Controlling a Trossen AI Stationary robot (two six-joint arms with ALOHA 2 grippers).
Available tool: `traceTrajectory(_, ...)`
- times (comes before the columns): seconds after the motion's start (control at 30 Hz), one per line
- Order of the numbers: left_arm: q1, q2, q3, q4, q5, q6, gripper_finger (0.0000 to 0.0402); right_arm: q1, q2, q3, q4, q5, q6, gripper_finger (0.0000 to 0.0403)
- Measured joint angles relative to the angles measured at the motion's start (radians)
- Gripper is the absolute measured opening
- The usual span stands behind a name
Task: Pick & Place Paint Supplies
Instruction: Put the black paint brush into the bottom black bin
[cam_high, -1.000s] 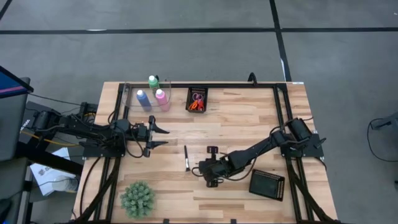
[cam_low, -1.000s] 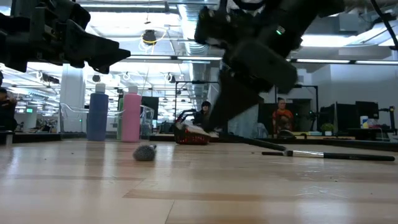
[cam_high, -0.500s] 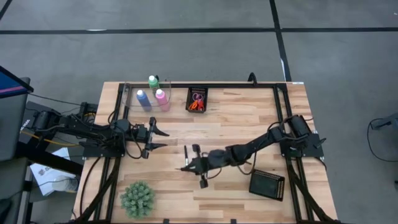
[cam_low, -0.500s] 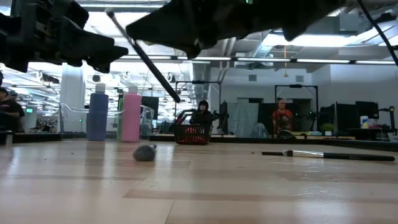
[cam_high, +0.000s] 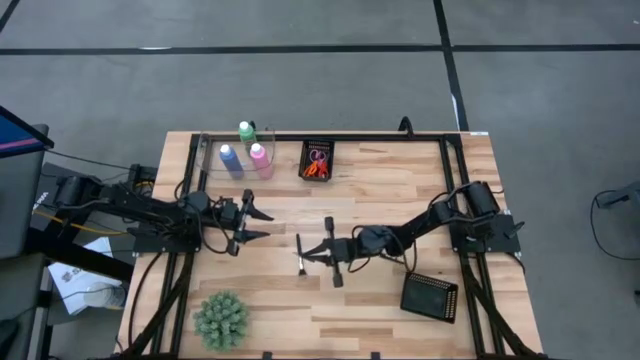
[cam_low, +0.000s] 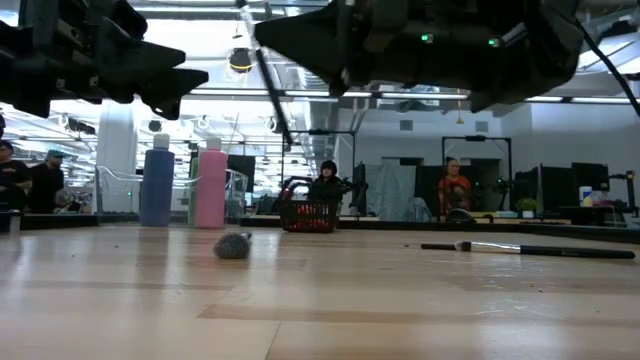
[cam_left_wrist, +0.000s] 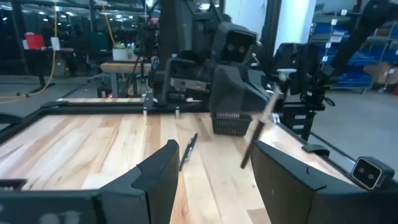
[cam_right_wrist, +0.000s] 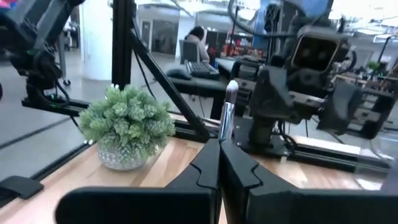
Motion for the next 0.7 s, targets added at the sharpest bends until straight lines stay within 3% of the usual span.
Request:
traceTrajectory(0.33,-0.014,0.278,0.000,0.305,0.000,-0.021,0.0191,0.048,-0.177,-0.203,0.074,0.055,-0.025,0.0000)
traceTrajectory(0.53,-0.014,0.392,0.049,0.324,-0.003,-0.023,0.0191,0.141,-0.303,-0.335,0.004,0.220,0.005,0.0000)
traceTrajectory(0.7,-0.014,0.445,0.079,0.325,-0.002,-0.023,0.0191,0.249,-0.411,-0.386,-0.186,0.375,0.117,0.0000)
